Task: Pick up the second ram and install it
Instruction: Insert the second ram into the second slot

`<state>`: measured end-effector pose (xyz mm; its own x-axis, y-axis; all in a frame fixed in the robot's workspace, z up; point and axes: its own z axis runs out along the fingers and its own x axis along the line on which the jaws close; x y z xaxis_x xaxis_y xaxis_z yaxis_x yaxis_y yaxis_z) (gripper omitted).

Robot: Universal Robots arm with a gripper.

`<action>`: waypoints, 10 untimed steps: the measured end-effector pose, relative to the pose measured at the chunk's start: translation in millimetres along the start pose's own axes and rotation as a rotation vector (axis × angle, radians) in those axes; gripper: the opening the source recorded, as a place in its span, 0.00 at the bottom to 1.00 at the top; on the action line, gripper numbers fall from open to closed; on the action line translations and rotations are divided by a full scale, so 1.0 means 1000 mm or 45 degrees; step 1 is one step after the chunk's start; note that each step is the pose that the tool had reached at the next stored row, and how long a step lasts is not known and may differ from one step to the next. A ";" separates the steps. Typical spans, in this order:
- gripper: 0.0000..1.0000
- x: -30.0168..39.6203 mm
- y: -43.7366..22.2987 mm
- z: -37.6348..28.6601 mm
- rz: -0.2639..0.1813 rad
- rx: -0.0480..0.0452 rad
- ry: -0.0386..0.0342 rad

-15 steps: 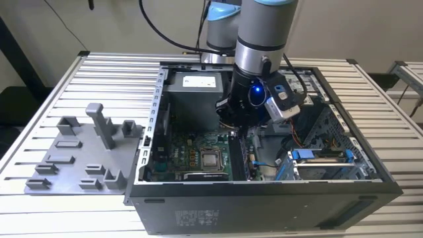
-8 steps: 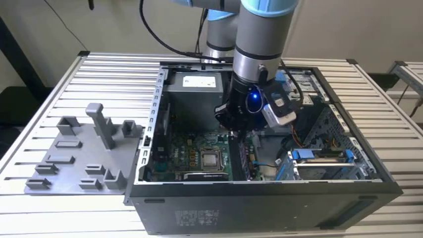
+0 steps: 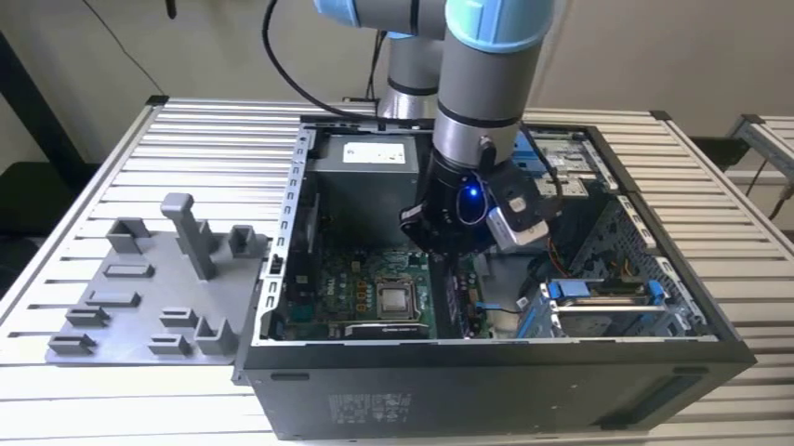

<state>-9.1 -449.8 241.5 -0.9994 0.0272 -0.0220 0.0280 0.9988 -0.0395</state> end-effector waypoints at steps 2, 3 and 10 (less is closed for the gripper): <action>0.14 0.0009 0.0001 0.0035 0.000 0.000 0.0000; 0.14 0.0016 0.0001 0.0053 0.000 0.000 0.0000; 0.14 0.0040 0.0001 0.0171 0.000 0.000 -0.0015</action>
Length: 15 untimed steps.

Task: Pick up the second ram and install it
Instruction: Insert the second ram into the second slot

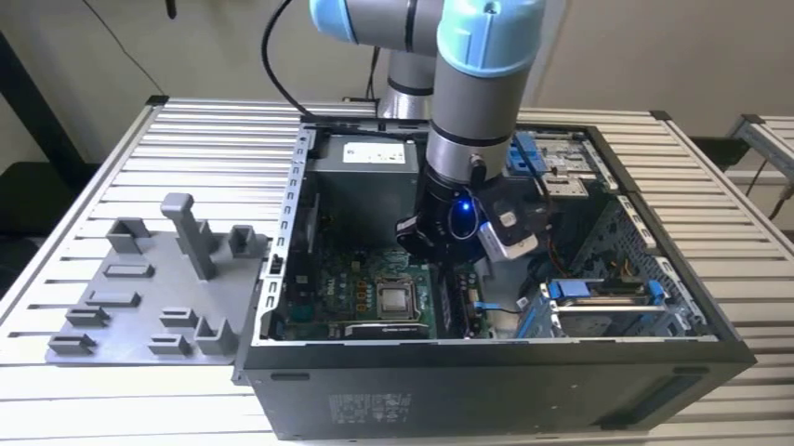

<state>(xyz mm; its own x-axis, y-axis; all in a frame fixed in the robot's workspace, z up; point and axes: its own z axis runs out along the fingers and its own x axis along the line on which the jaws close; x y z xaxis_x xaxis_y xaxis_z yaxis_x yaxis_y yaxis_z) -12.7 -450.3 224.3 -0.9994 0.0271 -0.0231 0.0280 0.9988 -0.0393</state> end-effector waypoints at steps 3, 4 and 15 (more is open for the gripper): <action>0.14 0.0000 -0.0004 0.0012 0.000 0.000 -0.0025; 0.14 0.0000 -0.0008 0.0013 0.000 0.000 -0.0030; 0.14 -0.0002 -0.0050 0.0020 0.000 0.000 -0.0034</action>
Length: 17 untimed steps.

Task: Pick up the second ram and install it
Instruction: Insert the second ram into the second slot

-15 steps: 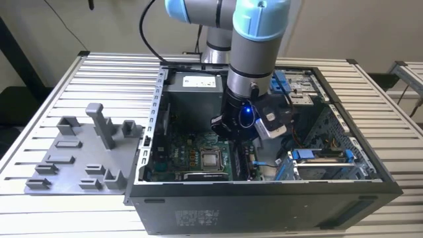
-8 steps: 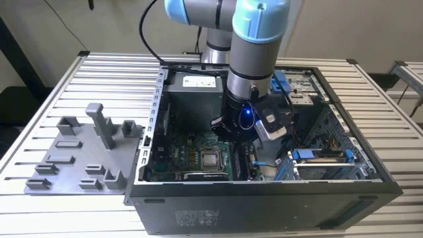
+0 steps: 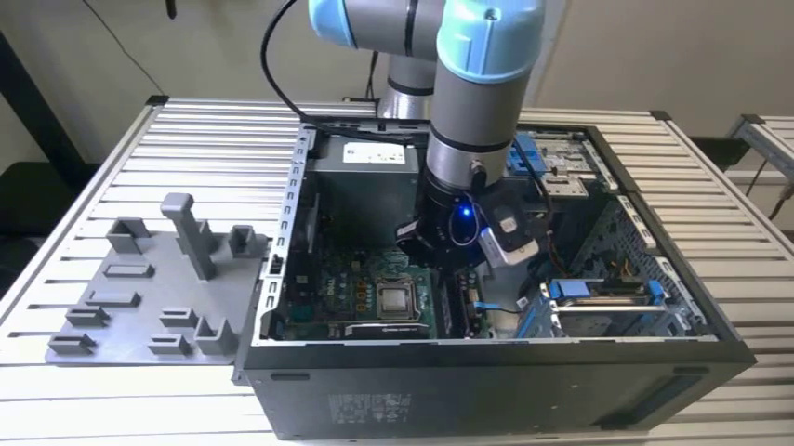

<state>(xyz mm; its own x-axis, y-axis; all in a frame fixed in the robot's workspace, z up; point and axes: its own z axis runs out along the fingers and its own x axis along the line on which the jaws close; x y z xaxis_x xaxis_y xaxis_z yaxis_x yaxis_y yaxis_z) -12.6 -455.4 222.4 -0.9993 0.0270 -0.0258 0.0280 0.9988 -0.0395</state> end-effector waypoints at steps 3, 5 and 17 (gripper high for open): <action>0.14 -0.0005 -0.0001 0.0001 0.000 0.000 -0.0001; 0.14 -0.0009 -0.0002 0.0001 0.000 0.000 -0.0001; 0.14 -0.0025 -0.0002 0.0022 0.000 -0.001 -0.0002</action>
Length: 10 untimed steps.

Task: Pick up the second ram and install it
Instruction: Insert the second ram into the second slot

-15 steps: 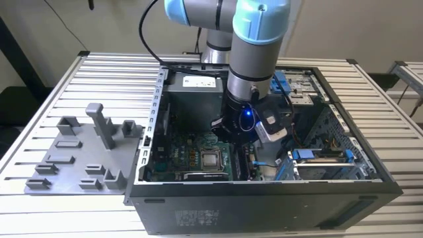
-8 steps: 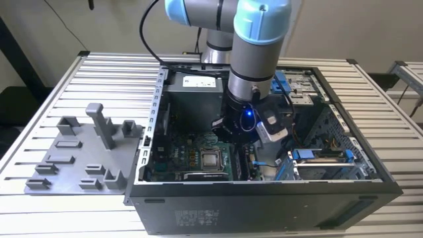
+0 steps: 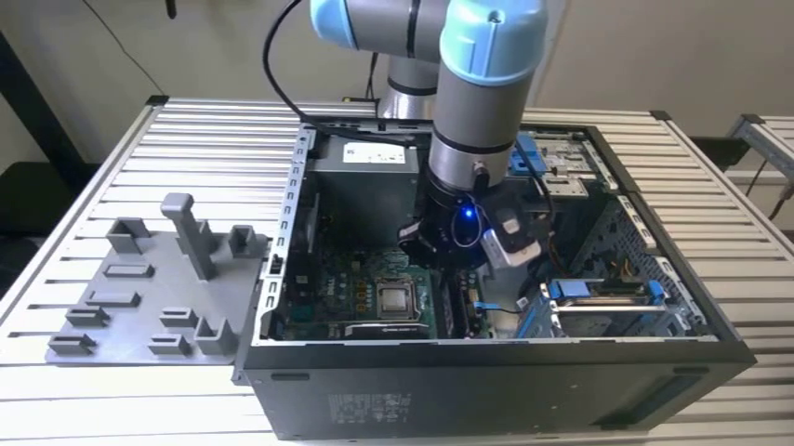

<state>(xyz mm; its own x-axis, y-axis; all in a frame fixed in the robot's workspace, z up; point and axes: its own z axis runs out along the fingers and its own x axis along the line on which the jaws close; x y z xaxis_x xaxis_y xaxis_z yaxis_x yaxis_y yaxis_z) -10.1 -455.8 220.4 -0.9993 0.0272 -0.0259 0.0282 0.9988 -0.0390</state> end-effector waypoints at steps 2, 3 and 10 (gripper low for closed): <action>0.14 0.0000 0.0002 0.0013 0.000 0.000 0.0001; 0.14 0.0000 0.0004 0.0017 0.000 0.000 0.0001; 0.14 0.0001 0.0028 0.0031 0.000 0.000 0.0001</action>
<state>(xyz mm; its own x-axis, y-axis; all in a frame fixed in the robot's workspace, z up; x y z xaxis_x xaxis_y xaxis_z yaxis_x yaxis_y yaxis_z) -10.0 -453.1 217.2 -0.9993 0.0270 -0.0259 0.0280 0.9988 -0.0391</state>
